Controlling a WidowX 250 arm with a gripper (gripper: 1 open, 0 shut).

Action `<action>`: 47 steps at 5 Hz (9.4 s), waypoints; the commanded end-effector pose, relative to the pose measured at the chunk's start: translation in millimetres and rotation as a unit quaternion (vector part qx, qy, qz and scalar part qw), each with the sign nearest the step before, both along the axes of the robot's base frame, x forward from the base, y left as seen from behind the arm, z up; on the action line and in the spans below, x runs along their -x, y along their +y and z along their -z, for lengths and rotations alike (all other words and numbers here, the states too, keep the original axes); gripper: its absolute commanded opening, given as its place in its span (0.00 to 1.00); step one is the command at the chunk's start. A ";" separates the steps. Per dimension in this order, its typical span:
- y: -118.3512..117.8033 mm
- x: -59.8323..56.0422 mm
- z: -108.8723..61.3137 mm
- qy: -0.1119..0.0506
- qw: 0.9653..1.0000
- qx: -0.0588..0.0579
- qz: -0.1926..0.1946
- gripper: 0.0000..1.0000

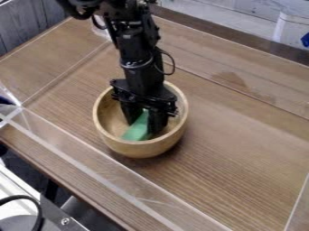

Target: Remove the green block from inside the brown bowl and put it on the table

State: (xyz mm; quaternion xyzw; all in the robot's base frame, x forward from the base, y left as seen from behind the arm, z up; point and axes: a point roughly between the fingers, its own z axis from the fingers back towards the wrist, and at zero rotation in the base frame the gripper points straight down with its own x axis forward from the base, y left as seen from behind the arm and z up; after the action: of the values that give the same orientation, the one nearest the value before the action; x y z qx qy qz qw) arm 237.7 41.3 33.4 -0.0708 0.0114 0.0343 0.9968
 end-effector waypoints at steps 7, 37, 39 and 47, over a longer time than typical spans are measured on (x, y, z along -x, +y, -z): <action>9.7 -18.1 -33.8 0.000 1.000 0.004 -0.020 0.00; -75.3 -13.1 11.2 -0.106 0.984 -0.046 0.135 0.00; -78.2 -26.3 12.4 -0.103 0.983 -0.062 0.136 0.00; -77.2 -10.6 4.3 -0.115 0.988 0.004 0.104 0.00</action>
State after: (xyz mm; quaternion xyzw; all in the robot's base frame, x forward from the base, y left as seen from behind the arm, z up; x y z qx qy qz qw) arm 245.3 -37.3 23.0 -0.0762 -0.0836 -0.0818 0.9902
